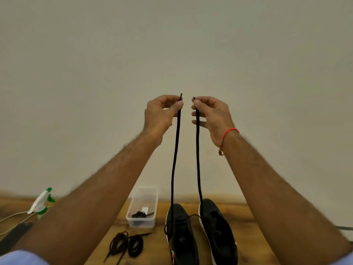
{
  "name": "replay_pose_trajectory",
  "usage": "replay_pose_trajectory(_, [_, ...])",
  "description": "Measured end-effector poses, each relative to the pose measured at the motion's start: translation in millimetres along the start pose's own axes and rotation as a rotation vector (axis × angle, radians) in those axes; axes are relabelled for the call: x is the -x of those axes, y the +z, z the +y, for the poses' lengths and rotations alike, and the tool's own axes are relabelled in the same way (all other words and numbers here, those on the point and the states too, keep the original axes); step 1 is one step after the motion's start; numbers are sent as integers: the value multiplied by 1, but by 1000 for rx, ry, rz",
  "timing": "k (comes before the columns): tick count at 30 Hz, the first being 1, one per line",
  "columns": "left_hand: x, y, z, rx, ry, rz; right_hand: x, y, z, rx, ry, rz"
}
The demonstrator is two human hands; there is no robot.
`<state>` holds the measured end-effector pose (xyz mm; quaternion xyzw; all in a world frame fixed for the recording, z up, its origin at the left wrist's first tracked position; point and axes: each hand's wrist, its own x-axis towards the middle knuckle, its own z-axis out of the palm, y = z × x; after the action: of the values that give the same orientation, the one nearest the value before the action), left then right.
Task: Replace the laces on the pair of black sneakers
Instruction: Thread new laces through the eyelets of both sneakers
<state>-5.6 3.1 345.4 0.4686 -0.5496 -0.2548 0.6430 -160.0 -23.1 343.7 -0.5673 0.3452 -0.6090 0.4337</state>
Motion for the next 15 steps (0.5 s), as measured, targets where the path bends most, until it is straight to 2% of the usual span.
replay_pose_trajectory(5, [-22, -4, 50, -38, 57, 22, -17, 6, -56, 56, -102, -18])
replay_pose_trajectory(15, [-46, -1, 112, -97, 142, -8, -37, 8, -113, 39, -130, -11])
